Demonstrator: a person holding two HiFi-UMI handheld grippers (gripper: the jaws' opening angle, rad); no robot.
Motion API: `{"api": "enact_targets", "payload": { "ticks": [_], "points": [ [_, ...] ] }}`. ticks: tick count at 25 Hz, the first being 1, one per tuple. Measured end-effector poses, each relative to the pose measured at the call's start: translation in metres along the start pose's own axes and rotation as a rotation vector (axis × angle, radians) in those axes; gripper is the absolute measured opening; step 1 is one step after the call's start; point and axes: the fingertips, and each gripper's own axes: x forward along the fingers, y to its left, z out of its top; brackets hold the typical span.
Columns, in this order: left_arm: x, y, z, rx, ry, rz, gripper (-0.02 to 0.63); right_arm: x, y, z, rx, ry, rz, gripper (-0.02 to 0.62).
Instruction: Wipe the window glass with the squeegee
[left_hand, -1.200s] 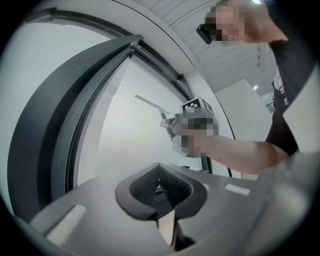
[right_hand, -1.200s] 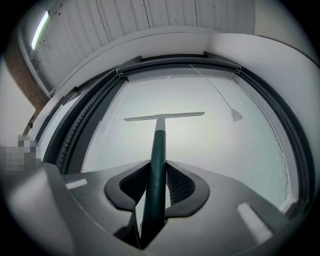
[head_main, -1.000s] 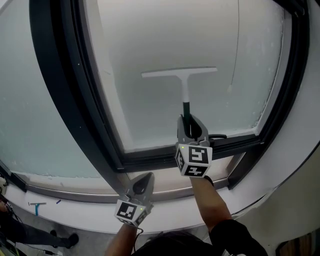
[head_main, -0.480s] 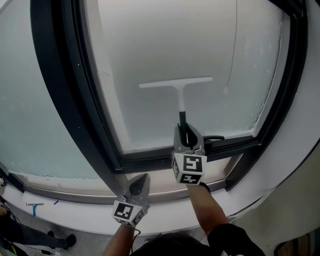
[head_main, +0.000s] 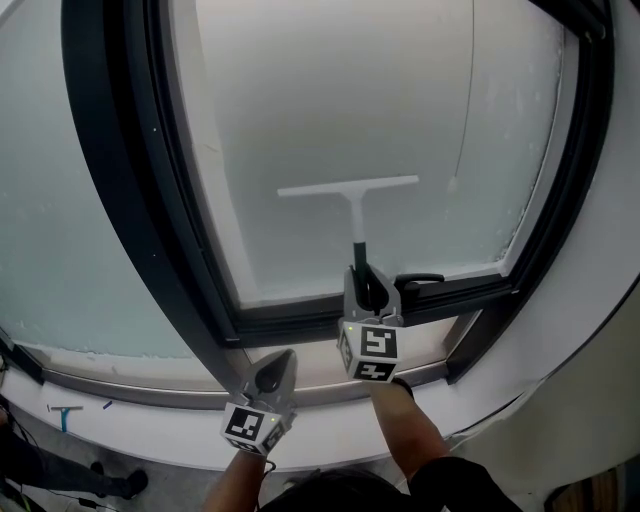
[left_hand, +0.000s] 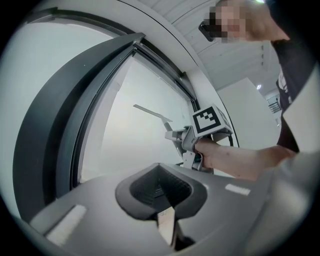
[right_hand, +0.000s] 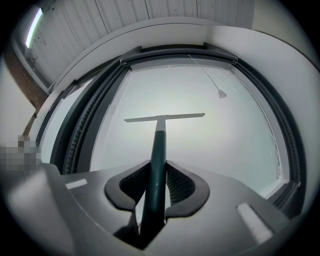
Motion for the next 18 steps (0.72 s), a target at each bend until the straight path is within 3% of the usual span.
{"api": "enact_targets", "payload": {
  "ticks": [18],
  "points": [
    [-0.003, -0.006, -0.018, -0.092, 0.033, 0.013, -0.002, -0.02, 0.004, -0.055, 0.014, 0.105, 0.004, 0.095]
  ]
}}
